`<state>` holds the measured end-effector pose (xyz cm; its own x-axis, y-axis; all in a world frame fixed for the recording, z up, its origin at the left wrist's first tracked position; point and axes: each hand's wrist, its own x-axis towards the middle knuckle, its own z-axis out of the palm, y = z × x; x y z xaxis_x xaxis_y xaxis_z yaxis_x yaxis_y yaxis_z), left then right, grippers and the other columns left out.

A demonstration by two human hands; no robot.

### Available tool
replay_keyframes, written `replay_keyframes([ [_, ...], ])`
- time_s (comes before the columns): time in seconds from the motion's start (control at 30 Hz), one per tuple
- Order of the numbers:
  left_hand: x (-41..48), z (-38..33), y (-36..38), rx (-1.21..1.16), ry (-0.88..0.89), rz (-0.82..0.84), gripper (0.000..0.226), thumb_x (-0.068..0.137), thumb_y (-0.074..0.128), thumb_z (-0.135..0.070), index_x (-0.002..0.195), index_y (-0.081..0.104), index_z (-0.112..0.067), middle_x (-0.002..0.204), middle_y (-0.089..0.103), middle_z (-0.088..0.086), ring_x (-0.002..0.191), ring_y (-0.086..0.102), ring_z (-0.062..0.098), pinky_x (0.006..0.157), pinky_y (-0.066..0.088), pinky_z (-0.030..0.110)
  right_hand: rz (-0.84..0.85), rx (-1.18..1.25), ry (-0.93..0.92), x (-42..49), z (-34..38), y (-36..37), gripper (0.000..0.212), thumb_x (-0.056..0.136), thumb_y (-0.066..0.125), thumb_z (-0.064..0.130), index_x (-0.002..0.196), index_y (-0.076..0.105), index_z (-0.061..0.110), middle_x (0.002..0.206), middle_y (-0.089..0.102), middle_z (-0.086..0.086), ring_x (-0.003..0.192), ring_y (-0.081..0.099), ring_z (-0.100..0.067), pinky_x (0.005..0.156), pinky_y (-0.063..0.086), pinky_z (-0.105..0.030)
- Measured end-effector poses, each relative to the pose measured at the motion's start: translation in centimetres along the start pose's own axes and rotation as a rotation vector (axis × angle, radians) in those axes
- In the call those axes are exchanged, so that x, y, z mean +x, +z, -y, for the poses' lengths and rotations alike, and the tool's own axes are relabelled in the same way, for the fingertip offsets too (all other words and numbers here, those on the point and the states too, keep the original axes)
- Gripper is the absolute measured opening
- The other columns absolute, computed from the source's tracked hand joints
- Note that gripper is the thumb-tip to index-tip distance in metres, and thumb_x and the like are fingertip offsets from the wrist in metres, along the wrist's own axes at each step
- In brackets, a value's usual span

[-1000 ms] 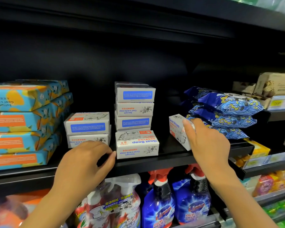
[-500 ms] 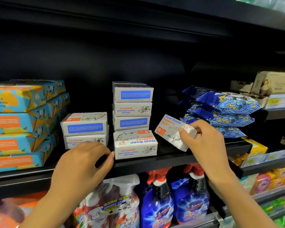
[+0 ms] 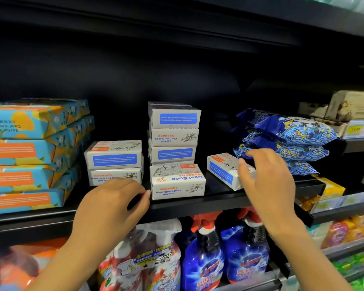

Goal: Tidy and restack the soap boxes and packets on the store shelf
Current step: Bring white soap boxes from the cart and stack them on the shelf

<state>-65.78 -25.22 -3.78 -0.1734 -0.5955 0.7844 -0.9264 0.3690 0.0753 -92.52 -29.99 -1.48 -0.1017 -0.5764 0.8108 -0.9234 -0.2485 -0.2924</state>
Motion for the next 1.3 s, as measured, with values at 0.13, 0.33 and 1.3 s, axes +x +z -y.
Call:
replay_keyframes([
  [0.13, -0.1, -0.1, -0.2, -0.010, -0.002, 0.006, 0.039, 0.084, 0.042, -0.041, 0.074, 0.071, -0.018, 0.068, 0.066, -0.008, 0.063, 0.064, 0.018, 0.047, 0.049, 0.028, 0.323, 0.411, -0.326, 0.1, 3.8, -0.5, 0.036, 0.084, 0.059, 0.042, 0.112, 0.062, 0.020, 0.108, 0.061, 0.009, 0.102, 0.052, -0.007, 0.085, 0.041, -0.021],
  [0.33, -1.2, 0.1, -0.5, 0.000, -0.039, -0.053, 0.038, 0.087, 0.045, -0.040, 0.073, 0.072, -0.016, 0.070, 0.066, -0.006, 0.064, 0.064, 0.015, 0.046, 0.049, 0.027, 0.564, 0.286, -0.470, -0.9, 5.0, 2.0, 0.056, 0.088, 0.051, 0.050, 0.138, 0.041, 0.027, 0.142, 0.035, 0.009, 0.132, 0.022, -0.003, 0.107, 0.027, -0.026],
  [1.3, 0.2, -3.1, -3.7, -1.140, -0.271, -0.101, 0.041, 0.066, 0.079, -0.032, 0.105, 0.067, -0.029, 0.105, 0.072, -0.004, 0.099, 0.068, 0.015, 0.075, 0.056, 0.023, 0.327, 0.839, -0.260, -1.0, 6.4, -4.0, 0.072, 0.065, 0.073, 0.047, 0.130, 0.046, 0.034, 0.121, 0.058, 0.020, 0.117, 0.053, -0.005, 0.092, 0.046, -0.022],
])
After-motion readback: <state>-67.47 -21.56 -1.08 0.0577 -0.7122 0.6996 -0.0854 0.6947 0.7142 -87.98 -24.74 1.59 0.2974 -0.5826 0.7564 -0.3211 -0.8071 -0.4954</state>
